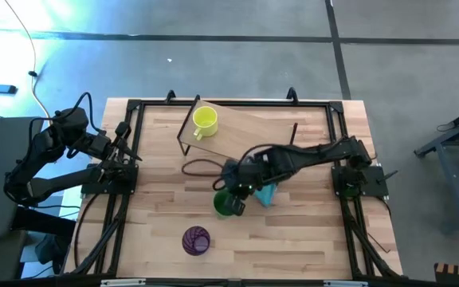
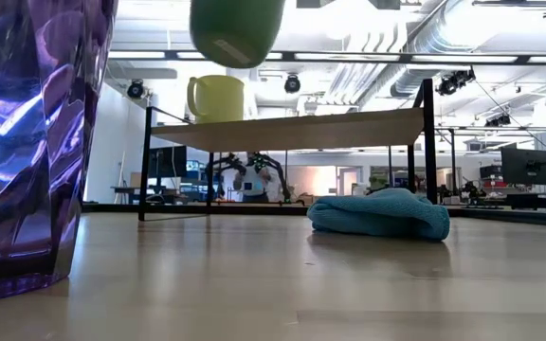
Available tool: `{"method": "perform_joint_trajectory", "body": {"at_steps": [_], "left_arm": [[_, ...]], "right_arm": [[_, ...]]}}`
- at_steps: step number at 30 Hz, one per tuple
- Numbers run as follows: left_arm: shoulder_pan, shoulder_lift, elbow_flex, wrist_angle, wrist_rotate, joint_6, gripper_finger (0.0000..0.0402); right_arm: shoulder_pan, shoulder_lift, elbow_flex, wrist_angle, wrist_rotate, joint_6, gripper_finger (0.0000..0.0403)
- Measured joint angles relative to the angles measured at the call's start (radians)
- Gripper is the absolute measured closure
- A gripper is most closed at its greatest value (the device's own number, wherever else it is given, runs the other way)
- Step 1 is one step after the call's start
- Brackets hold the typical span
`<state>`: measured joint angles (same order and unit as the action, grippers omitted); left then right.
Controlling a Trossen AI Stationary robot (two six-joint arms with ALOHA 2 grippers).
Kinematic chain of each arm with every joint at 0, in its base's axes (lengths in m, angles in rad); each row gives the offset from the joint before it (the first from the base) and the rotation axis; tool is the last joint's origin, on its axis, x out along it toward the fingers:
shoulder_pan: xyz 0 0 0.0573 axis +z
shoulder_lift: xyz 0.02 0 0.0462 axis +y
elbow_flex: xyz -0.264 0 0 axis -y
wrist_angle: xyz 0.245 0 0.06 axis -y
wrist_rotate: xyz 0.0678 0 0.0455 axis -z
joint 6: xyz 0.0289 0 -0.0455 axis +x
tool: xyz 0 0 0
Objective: Stack small to large cups/mugs on shelf
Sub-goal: Put the green cup on the shelf
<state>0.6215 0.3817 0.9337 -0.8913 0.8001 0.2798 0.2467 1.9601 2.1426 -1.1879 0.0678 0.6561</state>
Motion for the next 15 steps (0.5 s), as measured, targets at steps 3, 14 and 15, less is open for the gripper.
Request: {"method": "perform_joint_trajectory", "body": {"at_steps": [3,14,15], "left_arm": [[0.0,0.0,0.0,-0.001,0.0,0.0,0.0275],[0.0,0.0,0.0,-0.001,0.0,-0.001,0.0275],[0.0,0.0,0.0,-0.001,0.0,-0.001,0.0275]], "right_arm": [[-0.022,0.0,0.064,-0.028,0.016,-0.001,0.0403],[-0.126,-0.02,0.207,-0.137,0.013,-0.036,0.0403],[-0.136,-0.023,0.208,-0.153,0.011,-0.036,0.0403]]}}
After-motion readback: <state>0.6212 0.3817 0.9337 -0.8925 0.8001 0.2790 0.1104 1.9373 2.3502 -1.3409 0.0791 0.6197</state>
